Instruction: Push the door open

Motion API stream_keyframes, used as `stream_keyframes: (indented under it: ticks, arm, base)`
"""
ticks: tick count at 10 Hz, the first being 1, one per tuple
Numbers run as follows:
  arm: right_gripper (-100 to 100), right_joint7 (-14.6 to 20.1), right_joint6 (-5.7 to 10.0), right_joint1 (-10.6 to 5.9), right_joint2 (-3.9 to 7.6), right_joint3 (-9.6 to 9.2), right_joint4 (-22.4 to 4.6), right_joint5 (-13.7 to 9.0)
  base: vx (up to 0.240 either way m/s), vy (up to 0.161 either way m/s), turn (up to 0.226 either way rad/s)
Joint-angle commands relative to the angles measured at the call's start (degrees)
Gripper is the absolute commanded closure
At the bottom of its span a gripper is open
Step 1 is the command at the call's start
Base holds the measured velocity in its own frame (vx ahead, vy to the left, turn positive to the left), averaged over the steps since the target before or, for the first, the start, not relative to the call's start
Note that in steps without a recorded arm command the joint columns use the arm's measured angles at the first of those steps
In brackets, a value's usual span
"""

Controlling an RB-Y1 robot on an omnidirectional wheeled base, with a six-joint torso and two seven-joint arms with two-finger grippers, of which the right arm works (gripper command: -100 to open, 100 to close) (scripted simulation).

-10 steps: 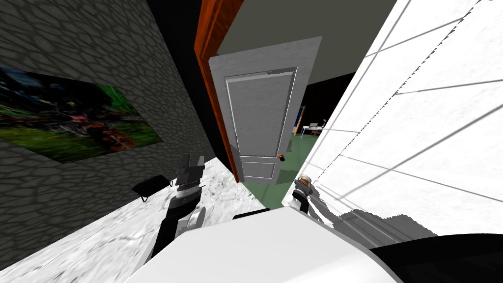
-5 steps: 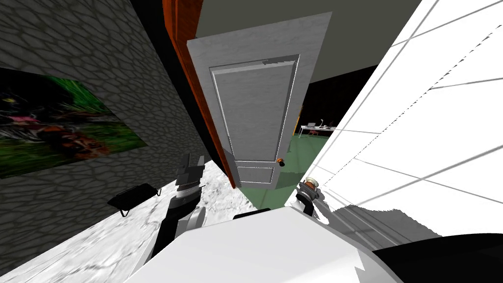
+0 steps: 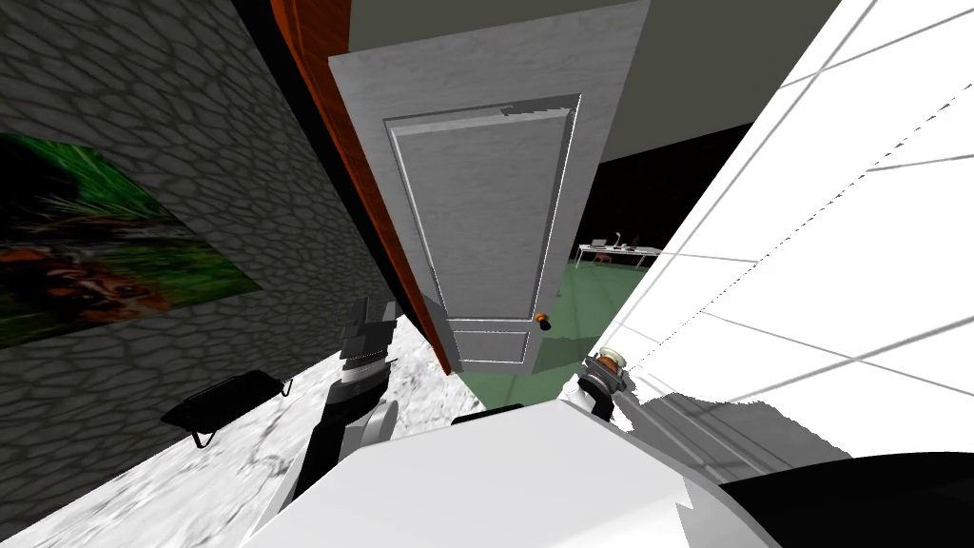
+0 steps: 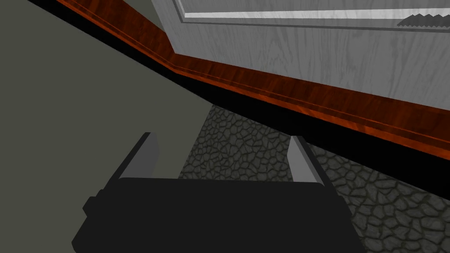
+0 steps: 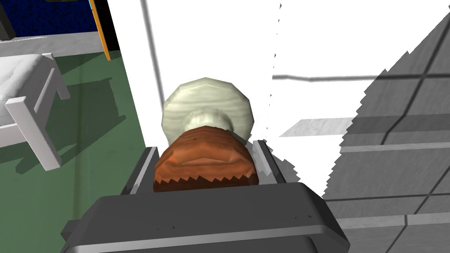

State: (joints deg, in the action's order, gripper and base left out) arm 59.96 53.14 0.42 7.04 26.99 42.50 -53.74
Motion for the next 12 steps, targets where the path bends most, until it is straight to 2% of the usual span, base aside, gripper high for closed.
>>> stream_keyframes:
  ticks: [1, 3, 4, 5, 7, 9, 10, 12]
  arm:
    - [100, -0.3, 0.47, 0.50, 0.60, 1.19, 0.2, -0.7]
    - [100, -0.3, 0.61, 0.60, 0.73, 1.84, 0.0, -1.1]
    - [100, -0.2, 0.41, 0.50, 0.52, 1.36, 0.0, -0.9]
    - [100, -1.0, 1.44, 0.39, 0.79, 3.08, -0.5, -2.0]
    - [100, -2.0, 2.79, 0.17, 0.96, 5.21, -1.3, -3.4]
    - [100, -2.0, 2.79, 0.17, 0.96, 5.21, -1.3, -3.4]
    - [100, -2.6, 3.61, 0.01, 1.05, 6.47, -1.7, -4.3]
    - [100, -3.2, 4.48, -0.17, 1.13, 7.82, -2.2, -5.2]
  base:
    - [0.210, -0.070, -0.077]
    - [0.131, -0.050, -0.031]
    - [0.072, -0.033, -0.018]
    - [0.002, -0.086, 0.171]
    - [-0.038, -0.160, 0.192]
    - [-0.006, -0.100, 0.030]
    - [-0.006, -0.065, 0.107]
    - [-0.032, -0.103, 0.125]
